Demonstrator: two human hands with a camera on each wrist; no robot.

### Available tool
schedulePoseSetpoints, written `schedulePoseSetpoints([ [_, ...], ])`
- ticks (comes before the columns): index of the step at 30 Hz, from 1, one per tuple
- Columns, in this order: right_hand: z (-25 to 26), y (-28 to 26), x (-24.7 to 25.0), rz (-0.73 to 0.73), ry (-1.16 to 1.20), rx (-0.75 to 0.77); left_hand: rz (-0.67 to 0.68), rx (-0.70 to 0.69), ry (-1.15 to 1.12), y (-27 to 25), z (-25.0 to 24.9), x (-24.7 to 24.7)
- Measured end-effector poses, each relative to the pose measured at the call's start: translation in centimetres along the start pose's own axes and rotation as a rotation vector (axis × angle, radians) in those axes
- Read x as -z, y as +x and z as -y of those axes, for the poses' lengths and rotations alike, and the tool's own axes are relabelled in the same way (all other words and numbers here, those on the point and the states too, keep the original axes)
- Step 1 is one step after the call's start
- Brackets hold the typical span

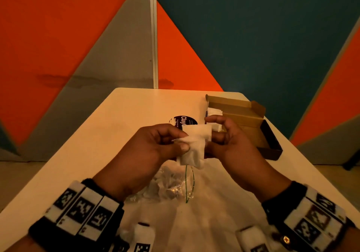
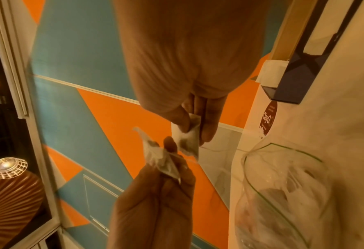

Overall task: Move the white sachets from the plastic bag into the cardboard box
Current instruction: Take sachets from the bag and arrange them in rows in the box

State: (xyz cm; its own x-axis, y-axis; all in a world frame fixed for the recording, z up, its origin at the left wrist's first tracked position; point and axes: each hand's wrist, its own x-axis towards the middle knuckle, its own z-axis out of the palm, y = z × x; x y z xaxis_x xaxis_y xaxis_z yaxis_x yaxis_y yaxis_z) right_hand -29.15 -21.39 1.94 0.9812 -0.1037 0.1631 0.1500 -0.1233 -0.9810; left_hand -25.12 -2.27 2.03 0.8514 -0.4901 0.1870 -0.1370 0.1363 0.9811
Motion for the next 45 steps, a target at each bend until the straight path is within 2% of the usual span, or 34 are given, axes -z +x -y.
schedulePoseSetpoints([
  [3, -0.3, 0.0, -0.3, 0.01, 0.029, -0.004, -0.054, 0.001, 0.115, 0.4, 0.4, -0.5],
  [7, -0.7, 0.1, -0.4, -0.018, 0.037, -0.008, -0.154, -0.044, 0.142, 0.8, 0.5, -1.0],
  [14, -0.8, 0.1, -0.3, -0.011, 0.061, -0.035, -0.216, -0.06, 0.254, 1.1, 1.2, -0.8],
  [20, -0.9, 0.0, 0.0, 0.028, 0.014, -0.043, -0.111, 0.007, 0.159, 1.0, 0.7, -0.7],
  [26, -1.2, -0.4, 1.0, 0.052, 0.078, -0.089, -0.154, -0.055, 0.265, 0.9, 0.7, -1.1],
  [30, -1.4, -0.7, 0.7, 0.058, -0.084, -0.088, -0.146, -0.064, 0.276, 1.1, 0.8, -1.3],
  [32, -1.5, -0.7, 0.7, 0.065, -0.124, -0.102, -0.102, -0.056, 0.323, 1.1, 0.6, -1.3],
  [35, -1.2, -0.1, 1.4, 0.064, -0.155, -0.124, 0.085, -0.008, 0.382, 1.3, -0.1, -0.1],
  [40, -0.8, 2.6, 3.6, -0.028, -0.126, -0.173, 0.376, 0.095, 1.076, 2.3, -0.3, 3.6],
  [45, -1.0, 8.0, 7.5, -0.145, -0.14, -0.179, 0.578, 0.308, 1.269, 2.3, 1.8, 6.1],
])
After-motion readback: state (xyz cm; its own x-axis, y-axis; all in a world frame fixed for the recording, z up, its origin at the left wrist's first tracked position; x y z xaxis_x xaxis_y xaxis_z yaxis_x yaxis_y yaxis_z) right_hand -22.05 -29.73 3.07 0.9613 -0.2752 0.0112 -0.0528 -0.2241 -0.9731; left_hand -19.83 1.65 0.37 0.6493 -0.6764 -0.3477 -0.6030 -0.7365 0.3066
